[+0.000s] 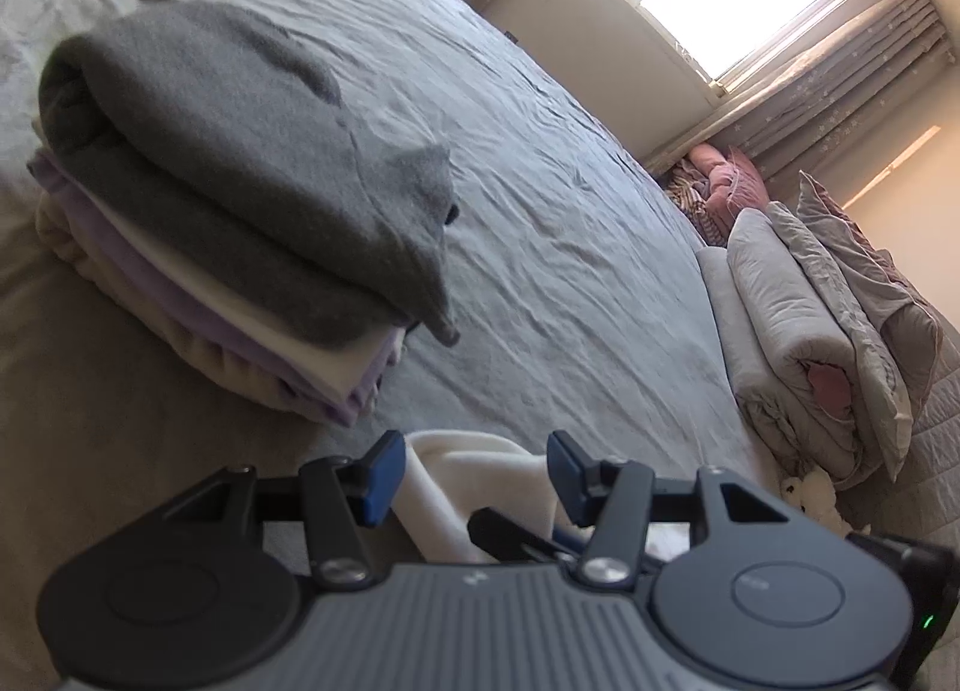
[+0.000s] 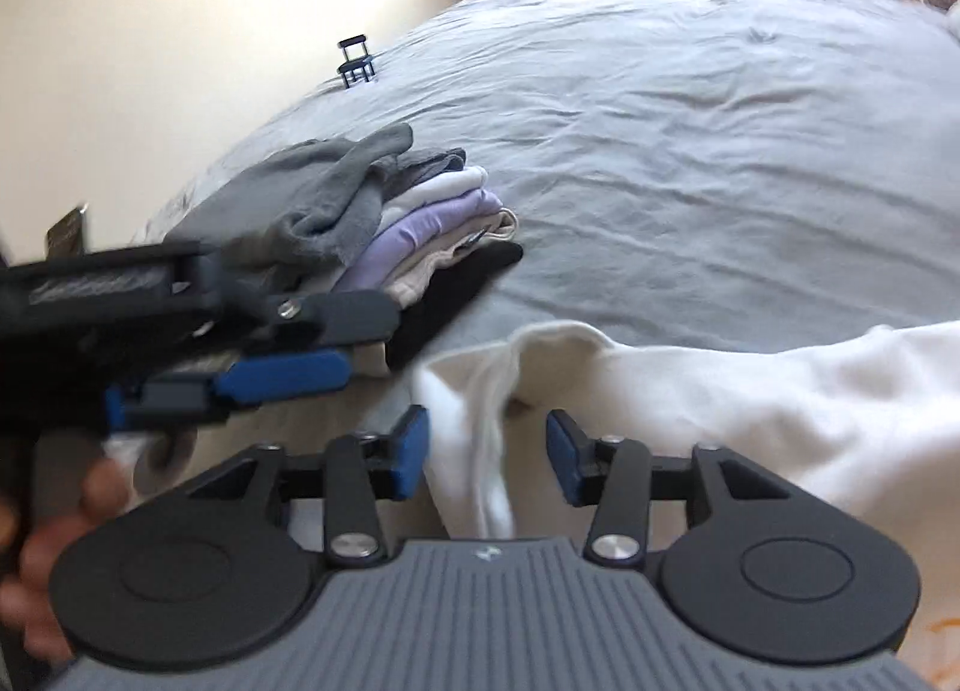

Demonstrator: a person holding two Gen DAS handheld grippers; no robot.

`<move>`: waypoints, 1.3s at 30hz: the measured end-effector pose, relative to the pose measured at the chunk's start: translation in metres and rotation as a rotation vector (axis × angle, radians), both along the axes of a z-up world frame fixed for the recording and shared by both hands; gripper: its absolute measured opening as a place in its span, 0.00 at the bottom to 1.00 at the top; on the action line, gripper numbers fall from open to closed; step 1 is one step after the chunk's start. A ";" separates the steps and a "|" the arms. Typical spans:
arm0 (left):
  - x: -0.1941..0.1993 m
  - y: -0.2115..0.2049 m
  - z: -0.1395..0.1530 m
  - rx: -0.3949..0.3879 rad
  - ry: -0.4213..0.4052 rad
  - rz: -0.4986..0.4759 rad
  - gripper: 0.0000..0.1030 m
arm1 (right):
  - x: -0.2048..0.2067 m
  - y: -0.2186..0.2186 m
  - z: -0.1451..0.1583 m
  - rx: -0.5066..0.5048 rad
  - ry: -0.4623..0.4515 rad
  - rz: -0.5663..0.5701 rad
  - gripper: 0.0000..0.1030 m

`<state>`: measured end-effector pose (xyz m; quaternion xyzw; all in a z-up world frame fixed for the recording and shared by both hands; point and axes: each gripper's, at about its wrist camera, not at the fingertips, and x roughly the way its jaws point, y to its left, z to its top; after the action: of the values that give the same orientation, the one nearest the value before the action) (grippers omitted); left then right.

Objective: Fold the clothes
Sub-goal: 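Bring the right gripper toward the left gripper and grasp the shirt edge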

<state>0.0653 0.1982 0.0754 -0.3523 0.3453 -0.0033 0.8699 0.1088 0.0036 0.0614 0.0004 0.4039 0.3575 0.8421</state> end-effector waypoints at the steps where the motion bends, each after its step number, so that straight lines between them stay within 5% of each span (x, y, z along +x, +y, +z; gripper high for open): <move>1: -0.001 0.002 0.001 0.000 -0.004 -0.001 0.52 | -0.005 0.006 -0.002 -0.014 -0.029 0.020 0.07; 7: -0.006 0.006 0.013 0.083 -0.016 -0.017 0.52 | -0.122 0.039 -0.021 -0.322 -0.523 0.458 0.09; 11: -0.005 0.002 0.014 0.156 0.007 -0.053 0.52 | -0.166 0.041 -0.045 -0.459 -0.677 0.581 0.25; 17: -0.012 0.004 0.016 0.220 0.004 -0.102 0.52 | -0.175 0.024 -0.031 -0.362 -0.626 0.535 0.32; 23: -0.015 -0.013 0.009 0.228 0.010 -0.233 0.52 | -0.185 0.030 -0.035 -0.419 -0.644 0.571 0.51; 34: -0.011 -0.077 -0.001 0.458 0.008 -0.487 0.49 | -0.193 0.032 -0.040 -0.409 -0.648 0.496 0.52; 35: -0.010 -0.080 -0.005 0.494 0.023 -0.490 0.42 | -0.193 0.031 -0.041 -0.403 -0.647 0.491 0.52; 36: -0.009 -0.082 -0.009 0.530 0.040 -0.490 0.25 | -0.193 0.030 -0.041 -0.396 -0.645 0.487 0.52; 39: -0.009 -0.078 -0.013 0.555 0.052 -0.467 0.05 | -0.190 0.027 -0.040 -0.370 -0.627 0.474 0.51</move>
<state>0.0566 0.1202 0.0619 -0.0144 0.4263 -0.0993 0.8990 -0.0810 0.0311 0.0213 -0.3521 0.1748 0.4453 0.8045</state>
